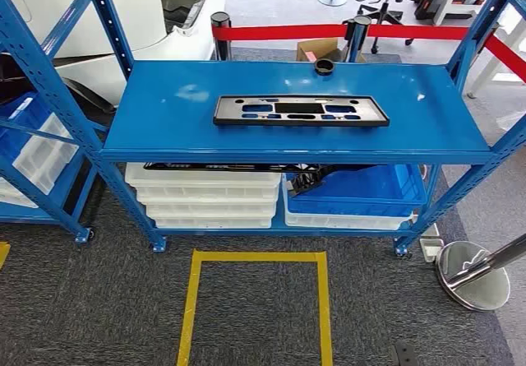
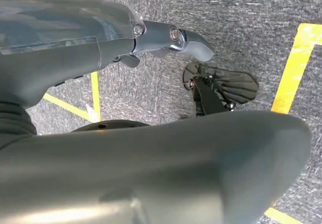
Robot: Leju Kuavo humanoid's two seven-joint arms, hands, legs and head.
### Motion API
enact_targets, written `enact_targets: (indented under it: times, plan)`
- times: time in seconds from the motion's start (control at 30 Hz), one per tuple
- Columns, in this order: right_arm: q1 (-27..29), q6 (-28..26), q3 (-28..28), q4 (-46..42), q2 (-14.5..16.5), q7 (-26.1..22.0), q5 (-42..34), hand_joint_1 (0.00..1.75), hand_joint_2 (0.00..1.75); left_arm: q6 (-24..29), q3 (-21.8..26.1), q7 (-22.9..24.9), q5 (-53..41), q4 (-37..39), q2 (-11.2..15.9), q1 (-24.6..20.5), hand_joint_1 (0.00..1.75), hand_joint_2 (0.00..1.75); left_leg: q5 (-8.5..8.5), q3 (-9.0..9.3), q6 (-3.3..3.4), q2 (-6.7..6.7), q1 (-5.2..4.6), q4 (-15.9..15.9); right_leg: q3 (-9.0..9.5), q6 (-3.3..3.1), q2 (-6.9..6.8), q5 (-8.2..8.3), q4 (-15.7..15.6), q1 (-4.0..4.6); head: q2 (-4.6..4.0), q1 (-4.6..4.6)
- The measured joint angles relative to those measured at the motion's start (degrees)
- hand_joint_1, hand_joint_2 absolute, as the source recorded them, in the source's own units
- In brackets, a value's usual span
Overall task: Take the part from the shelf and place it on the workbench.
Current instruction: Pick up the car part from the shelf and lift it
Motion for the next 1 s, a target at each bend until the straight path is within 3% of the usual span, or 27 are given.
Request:
enact_targets:
  times: [0.4,0.53,0.6,0.67,0.73,0.77,0.8,0.83,0.93,1.0]
  plan:
    - [-4.52,3.88,3.81,-18.16,-0.48,-4.24,-2.89,0.0,0.0,1.74,-8.26,-1.45,10.85,2.58,1.39,-1.77,0.0,0.0,-0.02,-0.13,0.13,-0.03,-0.2,0.32,-0.06,0.35,-0.01,0.22,-0.06,-0.23,0.0,0.0]
    - [-6.07,5.14,6.31,-24.83,-0.85,-5.54,-4.09,0.0,0.0,2.42,-11.03,-1.66,14.48,3.34,1.85,-2.38,0.0,0.0,0.09,-0.45,0.78,-0.02,-0.54,0.5,-0.23,0.95,0.02,0.52,-0.26,-0.55,0.0,0.0]
    - [-6.84,5.69,7.52,-28.16,-1.25,-6.19,-4.66,0.0,0.0,2.7,-12.31,-1.79,16.21,3.57,2.03,-2.72,0.0,0.0,0.58,-0.35,1.59,0.22,-0.45,-0.12,-0.19,1.38,0.08,0.51,-0.45,-0.67,0.0,0.0]
    - [-7.64,6.22,8.73,-31.33,-1.8,-6.81,-5.19,0.0,0.0,2.88,-13.57,-2.01,17.87,3.79,2.13,-3.08,0.0,0.0,1.13,-0.21,2.37,0.62,-0.22,-0.91,-1.62,1.51,0.07,-1.59,2.66,-0.65,0.0,0.01]
    - [-8.36,6.76,10.08,-34.58,-2.41,-7.48,-5.75,0.0,0.0,3.17,-14.99,-2.22,19.68,4.15,2.22,-3.33,0.0,0.0,1.28,-0.23,2.59,0.97,-0.26,-1.11,-5.22,1.53,0.06,-5.17,10.14,-0.6,0.0,0.02]
    - [-8.63,7.01,10.82,-36.17,-2.69,-7.81,-6.03,0.0,0.0,3.34,-15.79,-2.29,20.62,4.34,2.25,-3.41,0.0,0.0,1.27,-0.23,2.58,1.16,-0.32,-1.1,-6.99,1.6,0.06,-6.21,13.62,-0.6,0.0,0.02]
    - [-8.85,7.29,11.52,-37.75,-2.96,-8.14,-6.3,0.0,0.0,3.49,-16.56,-2.37,21.49,4.51,2.26,-3.48,0.0,0.0,1.25,-0.2,2.56,1.35,-0.36,-1.09,-8.07,1.67,0.05,-6.21,15.5,-0.61,0.0,0.02]
    - [-9.07,7.51,12.1,-39.06,-3.18,-8.44,-6.53,0.0,0.0,3.58,-17.2,-2.44,22.26,4.63,2.26,-3.56,0.0,0.0,1.2,-0.14,2.49,1.52,-0.36,-1.07,-8.2,1.74,0.01,-5.1,15.26,-0.62,0.0,0.02]
    - [-9.6,7.94,12.96,-41.47,-3.55,-9.03,-7.03,0.0,0.0,3.7,-18.08,-2.59,23.81,4.76,2.29,-3.76,0.0,0.0,0.83,0.22,1.84,1.79,-0.42,-0.94,-4.31,1.54,-1.26,1.17,5.31,-0.46,0.0,0.02]
    - [-10.18,8.25,14.11,-44.49,-3.85,-9.52,-7.45,0.0,0.0,3.94,-19.21,-2.71,25.09,4.95,2.38,-3.87,0.0,0.0,0.69,0.03,1.16,2.16,-0.79,-0.76,-3.12,0.7,-1.95,2.24,1.47,-0.19,0.0,-0.02]
